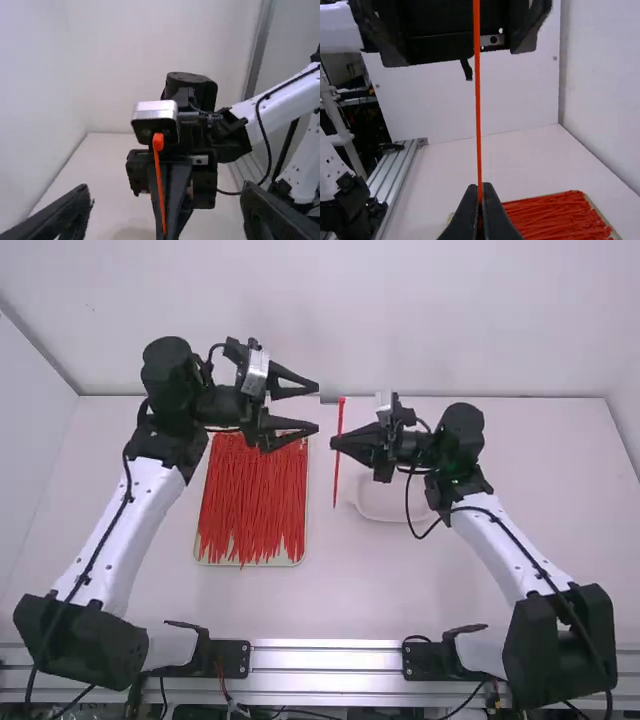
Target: Fasten the cable tie
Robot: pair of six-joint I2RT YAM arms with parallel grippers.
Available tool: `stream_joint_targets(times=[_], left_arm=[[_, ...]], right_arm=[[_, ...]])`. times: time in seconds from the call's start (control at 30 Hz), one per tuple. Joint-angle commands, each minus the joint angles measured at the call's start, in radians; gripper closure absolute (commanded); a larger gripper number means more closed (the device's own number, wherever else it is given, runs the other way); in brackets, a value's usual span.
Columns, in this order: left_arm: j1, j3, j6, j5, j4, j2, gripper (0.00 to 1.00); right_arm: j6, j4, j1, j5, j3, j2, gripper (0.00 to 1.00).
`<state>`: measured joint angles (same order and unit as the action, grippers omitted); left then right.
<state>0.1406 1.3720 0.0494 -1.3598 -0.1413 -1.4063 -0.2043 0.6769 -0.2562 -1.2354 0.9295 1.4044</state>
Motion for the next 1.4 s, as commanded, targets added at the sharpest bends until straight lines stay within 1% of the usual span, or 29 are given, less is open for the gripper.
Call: stream_joint_targets(times=[0.0, 0.03, 0.07, 0.3, 0.43, 0.47, 0.5, 0.53, 0.57, 0.6, 0.7, 0.8, 0.9, 0.93, 0.97, 1.0, 1.07, 1.1, 1.13, 1.2, 1.27, 1.37], left_arm=[[0.005, 0.024, 0.095, 0.008, 0.007, -0.002, 0.32], [0.004, 0.024, 0.097, 0.018, 0.016, -0.002, 0.36], [0.003, 0.024, 0.100, 0.017, 0.023, -0.002, 0.38], [0.011, 0.016, 0.097, 0.017, 0.032, -0.003, 0.38], [0.017, 0.016, 0.096, 0.016, 0.029, -0.016, 0.43], [0.016, 0.016, 0.088, 0.017, 0.028, -0.019, 0.47], [0.016, 0.016, 0.067, 0.017, 0.018, -0.024, 0.55], [0.017, 0.016, 0.054, 0.016, 0.010, -0.027, 0.59], [0.017, 0.016, 0.016, 0.017, -0.021, -0.037, 0.65], [0.017, 0.016, -0.013, 0.017, -0.048, -0.047, 0.68], [0.017, 0.016, -0.116, 0.004, -0.149, -0.081, 0.70], [0.017, 0.016, -0.140, -0.048, -0.209, -0.106, 0.73], [0.017, 0.016, -0.171, -0.058, -0.242, -0.126, 0.73], [0.013, 0.016, -0.183, -0.058, -0.256, -0.129, 0.72], [0.004, 0.016, -0.197, -0.058, -0.265, -0.129, 0.68], [-0.001, 0.016, -0.204, -0.058, -0.269, -0.129, 0.67], [-0.019, 0.016, -0.261, -0.070, -0.312, -0.129, 0.55], [-0.021, 0.016, -0.270, -0.074, -0.320, -0.129, 0.54], [-0.031, 0.016, -0.300, -0.094, -0.349, -0.129, 0.45], [-0.027, 0.016, -0.335, -0.113, -0.382, -0.129, 0.38], [-0.025, 0.016, -0.361, -0.126, -0.400, -0.129, 0.37], [-0.023, 0.016, -0.374, -0.125, -0.395, -0.129, 0.45]], right_arm=[[-0.027, 0.005, -0.013, 0.009, 0.025, 0.003, 1.00], [-0.027, 0.004, -0.018, 0.009, 0.025, 0.003, 1.00], [-0.027, 0.004, -0.022, 0.009, 0.025, 0.003, 1.00], [-0.027, 0.012, -0.054, 0.008, 0.025, 0.003, 1.00], [-0.027, 0.019, -0.068, 0.006, 0.025, 0.003, 1.00], [-0.018, 0.019, -0.073, 0.005, 0.025, 0.003, 1.00], [-0.007, 0.017, -0.075, 0.005, 0.025, 0.003, 1.00], [-0.005, 0.016, -0.076, 0.005, 0.025, 0.003, 1.00], [-0.005, 0.016, -0.081, 0.006, 0.025, 0.003, 1.00], [-0.005, 0.018, -0.084, 0.006, 0.025, 0.003, 1.00], [-0.005, 0.020, -0.084, 0.007, 0.025, 0.003, 1.00], [-0.005, 0.013, -0.084, 0.027, 0.025, 0.003, 1.00], [-0.005, 0.003, -0.084, 0.029, 0.025, 0.003, 1.00], [-0.005, 0.003, -0.082, 0.028, 0.025, 0.003, 1.00], [-0.005, 0.003, -0.076, 0.027, 0.025, 0.003, 1.00], [-0.005, 0.003, -0.074, 0.028, 0.025, 0.003, 1.00], [-0.010, 0.003, -0.062, 0.028, 0.025, 0.003, 1.00], [-0.010, 0.003, -0.060, 0.027, 0.025, 0.003, 1.00], [-0.008, 0.003, -0.052, 0.024, 0.025, 0.003, 1.00], [-0.008, 0.003, -0.049, 0.024, 0.025, 0.003, 1.00], [-0.008, 0.004, -0.050, 0.024, 0.025, 0.003, 1.00], [-0.004, 0.003, -0.062, 0.032, 0.025, 0.003, 1.00]])
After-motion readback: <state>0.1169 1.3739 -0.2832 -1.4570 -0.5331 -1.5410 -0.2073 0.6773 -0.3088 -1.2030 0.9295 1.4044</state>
